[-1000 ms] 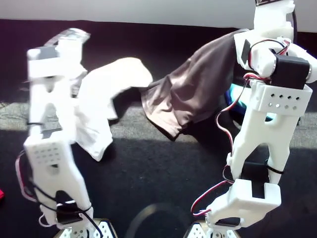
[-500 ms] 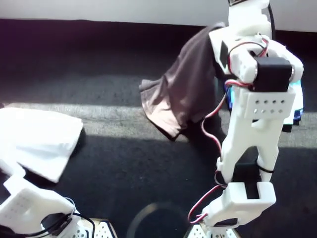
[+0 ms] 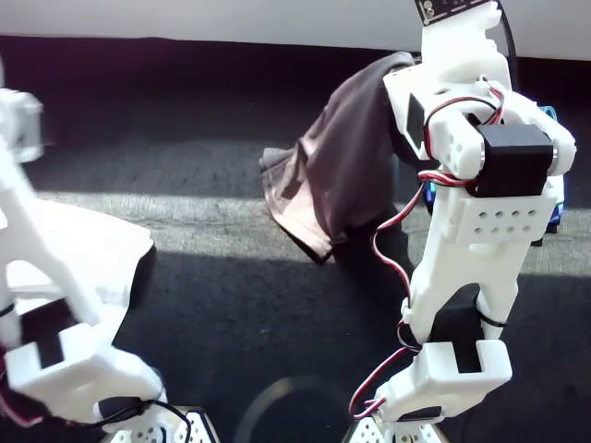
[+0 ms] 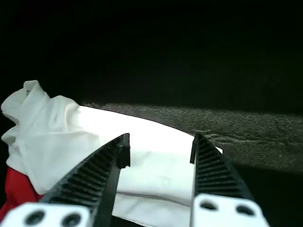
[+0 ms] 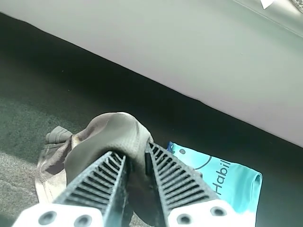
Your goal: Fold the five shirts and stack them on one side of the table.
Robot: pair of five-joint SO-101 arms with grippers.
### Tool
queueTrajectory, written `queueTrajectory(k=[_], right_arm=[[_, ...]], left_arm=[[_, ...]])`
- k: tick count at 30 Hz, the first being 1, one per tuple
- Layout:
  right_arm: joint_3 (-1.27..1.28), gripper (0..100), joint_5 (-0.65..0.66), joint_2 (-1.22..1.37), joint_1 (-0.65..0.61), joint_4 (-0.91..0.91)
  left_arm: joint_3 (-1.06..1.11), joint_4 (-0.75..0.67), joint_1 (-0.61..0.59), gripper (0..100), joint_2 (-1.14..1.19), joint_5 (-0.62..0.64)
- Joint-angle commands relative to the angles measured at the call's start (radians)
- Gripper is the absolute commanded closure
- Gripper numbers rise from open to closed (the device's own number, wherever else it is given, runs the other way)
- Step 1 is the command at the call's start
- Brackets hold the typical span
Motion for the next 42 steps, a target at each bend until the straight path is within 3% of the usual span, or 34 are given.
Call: queueTrajectory(k=[1, 8, 18, 28, 34, 39, 42], right_arm=[[-0.039, 99.2, 0.009, -0.044, 0.051, 0.002], [-0.039, 99.2, 0.009, -0.045, 0.101, 0.004], [-0.039, 99.2, 0.009, -0.044, 0.101, 0.002], [-0.039, 99.2, 0.009, -0.044, 0.099, 0.004], [-0.039, 99.2, 0.009, -0.044, 0.099, 0.004], [-0.031, 99.2, 0.009, -0.042, 0.099, 0.004], [0.033, 99.2, 0.009, -0.042, 0.099, 0.004]], left_arm=[[0.002, -0.026, 0.254, 79, 0.13, 0.118], [-0.005, -0.15, 0.478, 79, 0.463, 0.219], [-0.005, -0.279, 0.624, 79, 0.579, 0.265], [-0.007, -0.451, 0.61, 79, 0.717, 0.265], [-0.007, -0.46, 0.621, 79, 0.737, 0.265], [-0.027, -0.45, 0.621, 100, 0.727, 0.265], [-0.116, -0.37, 0.613, 98, 0.728, 0.265]])
